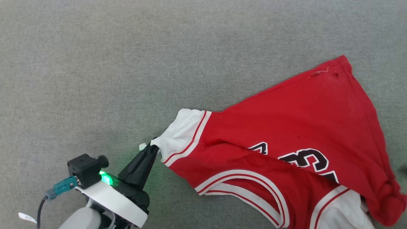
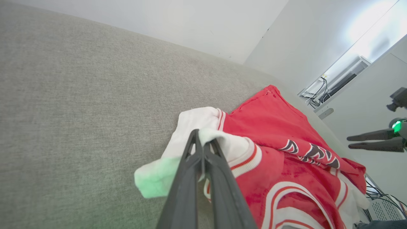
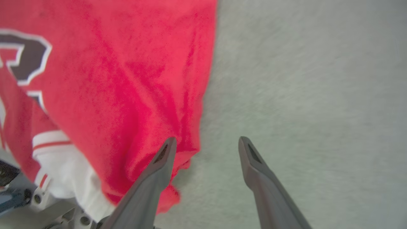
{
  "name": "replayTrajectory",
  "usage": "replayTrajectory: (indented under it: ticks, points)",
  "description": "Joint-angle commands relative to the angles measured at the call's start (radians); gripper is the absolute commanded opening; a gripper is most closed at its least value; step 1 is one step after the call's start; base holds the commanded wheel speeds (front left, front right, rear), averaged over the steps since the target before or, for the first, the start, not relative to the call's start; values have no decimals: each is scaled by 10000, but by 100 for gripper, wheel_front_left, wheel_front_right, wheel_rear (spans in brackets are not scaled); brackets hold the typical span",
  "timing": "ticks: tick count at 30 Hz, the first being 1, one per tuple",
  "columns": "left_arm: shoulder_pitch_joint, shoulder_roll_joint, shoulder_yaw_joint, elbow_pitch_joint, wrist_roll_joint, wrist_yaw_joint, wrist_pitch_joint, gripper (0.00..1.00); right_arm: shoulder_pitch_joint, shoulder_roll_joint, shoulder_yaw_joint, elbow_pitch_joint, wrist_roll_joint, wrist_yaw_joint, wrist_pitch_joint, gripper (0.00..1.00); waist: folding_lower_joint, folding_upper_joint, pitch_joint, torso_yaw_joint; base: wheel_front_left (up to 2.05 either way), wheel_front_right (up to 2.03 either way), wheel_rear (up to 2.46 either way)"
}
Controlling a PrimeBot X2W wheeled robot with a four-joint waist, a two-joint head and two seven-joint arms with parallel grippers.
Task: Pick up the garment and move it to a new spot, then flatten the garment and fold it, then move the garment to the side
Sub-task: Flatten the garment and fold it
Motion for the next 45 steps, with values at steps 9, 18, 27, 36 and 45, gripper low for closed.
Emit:
replayTrajectory:
  ticks: [9, 18, 27, 36, 45]
  points:
    - [-545, -428, -405, -85, 144, -39, -21, 0, -3144, 873, -1066, 113, -1158, -4, -155, 100, 0, 0, 708, 595, 0, 0, 0]
    - [-1134, -747, -774, 50, 156, -39, -21, 0, -6460, 1595, 1844, 2328, -2173, -4, 312, 100, 0, 0, 1401, 1078, 0, 0, 0]
    - [-1338, -962, -882, 125, 247, -39, -21, 0, -7782, 1477, 4221, 4688, -1952, -8, 847, 0, 0, 0, 1597, 1436, 0, 0, 0]
    - [-2928, -432, -1315, 883, -529, -31, -21, 0, -9333, 1855, 3935, 5421, -1613, -12, -861, 0, 0, 0, 1105, 1143, 0, 0, 0]
    - [-7549, -13, -744, 2715, -2253, -29, 296, 0, -12519, 3027, 2827, 7434, -2151, -12, -3083, 0, 0, 0, 1523, 631, 0, 0, 0]
